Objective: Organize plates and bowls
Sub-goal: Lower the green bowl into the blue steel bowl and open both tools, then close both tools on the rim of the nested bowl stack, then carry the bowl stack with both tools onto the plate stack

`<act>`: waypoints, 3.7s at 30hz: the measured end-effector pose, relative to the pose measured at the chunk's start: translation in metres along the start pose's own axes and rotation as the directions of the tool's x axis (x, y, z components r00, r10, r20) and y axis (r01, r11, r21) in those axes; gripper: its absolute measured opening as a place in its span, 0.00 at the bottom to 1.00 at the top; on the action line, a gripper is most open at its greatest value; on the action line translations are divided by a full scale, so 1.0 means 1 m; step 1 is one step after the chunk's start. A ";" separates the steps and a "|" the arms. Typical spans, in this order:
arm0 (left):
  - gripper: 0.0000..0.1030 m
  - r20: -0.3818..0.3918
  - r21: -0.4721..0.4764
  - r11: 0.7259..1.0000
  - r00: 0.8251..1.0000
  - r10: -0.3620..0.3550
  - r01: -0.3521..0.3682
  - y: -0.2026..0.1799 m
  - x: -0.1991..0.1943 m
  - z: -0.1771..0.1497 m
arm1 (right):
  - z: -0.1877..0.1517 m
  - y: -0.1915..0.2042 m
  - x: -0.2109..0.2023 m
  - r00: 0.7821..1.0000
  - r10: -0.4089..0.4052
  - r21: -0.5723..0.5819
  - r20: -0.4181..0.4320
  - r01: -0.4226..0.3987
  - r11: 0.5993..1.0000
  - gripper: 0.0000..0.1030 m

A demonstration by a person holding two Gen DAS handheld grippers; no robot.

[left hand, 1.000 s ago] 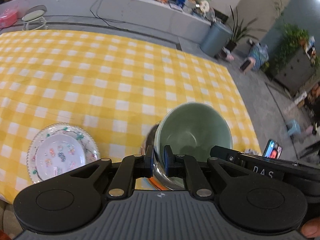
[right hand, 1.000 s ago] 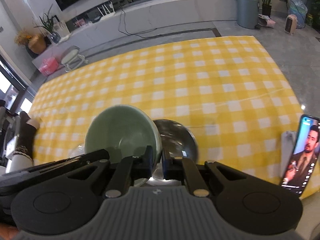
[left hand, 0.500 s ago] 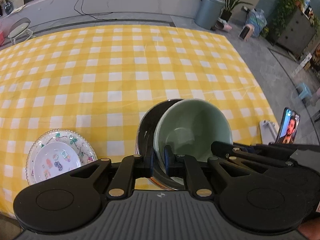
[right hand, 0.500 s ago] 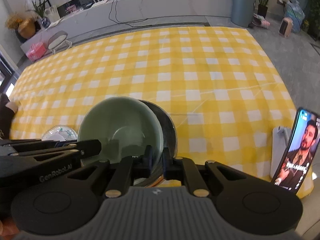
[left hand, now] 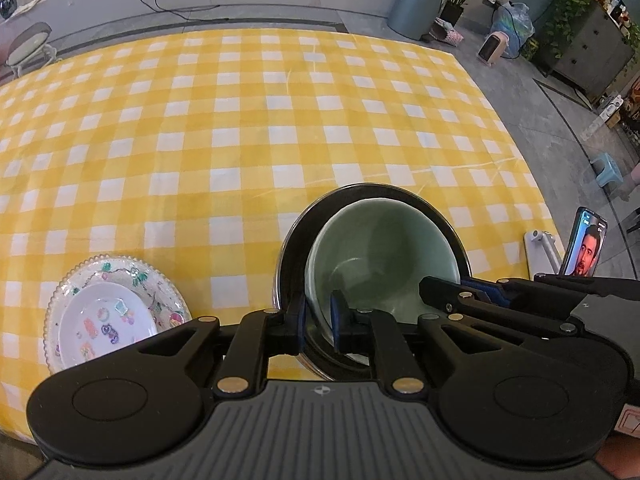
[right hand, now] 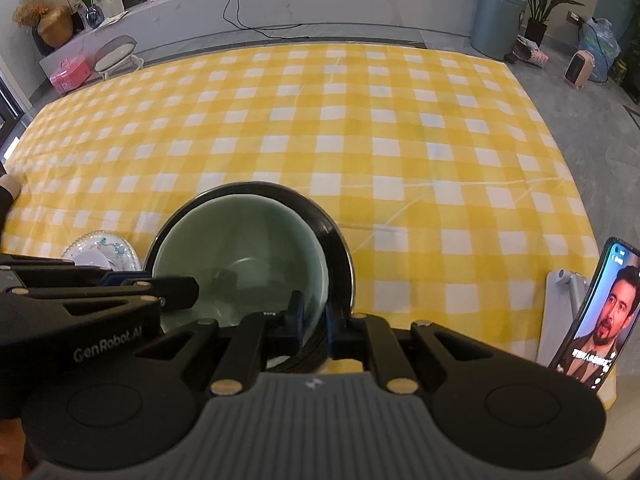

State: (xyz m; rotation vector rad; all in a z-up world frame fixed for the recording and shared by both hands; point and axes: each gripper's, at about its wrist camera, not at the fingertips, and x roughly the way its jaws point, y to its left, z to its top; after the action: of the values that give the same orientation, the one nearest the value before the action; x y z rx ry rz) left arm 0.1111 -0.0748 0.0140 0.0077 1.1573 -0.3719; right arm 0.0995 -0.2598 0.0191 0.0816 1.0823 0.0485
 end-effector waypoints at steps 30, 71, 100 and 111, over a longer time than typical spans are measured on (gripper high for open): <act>0.57 0.198 0.055 0.998 0.980 -0.001 -0.010 0.007 -0.046 -0.005 | 0.003 -0.001 -0.039 0.984 0.015 -0.050 0.180 -0.006 0.999 0.49; 0.55 0.191 -0.446 0.856 0.962 -0.193 0.261 0.059 0.037 -0.047 | -0.020 -0.089 0.058 0.908 0.418 0.415 0.024 -0.390 0.822 0.48; 0.52 0.208 -0.412 0.882 0.966 -0.152 0.228 0.074 0.003 -0.049 | -0.010 -0.051 0.036 0.923 0.382 0.373 0.037 -0.368 0.852 0.39; 0.52 0.253 -0.475 0.856 0.963 -0.091 0.205 0.118 -0.049 -0.056 | 0.002 0.009 0.012 0.901 0.432 0.324 0.035 -0.419 0.848 0.38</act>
State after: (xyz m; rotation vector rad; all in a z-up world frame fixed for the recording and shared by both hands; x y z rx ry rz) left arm 0.0783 0.0610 0.0132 -0.5708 1.0047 -0.1932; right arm 0.1070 -0.2500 0.0101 0.6249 1.0863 0.2740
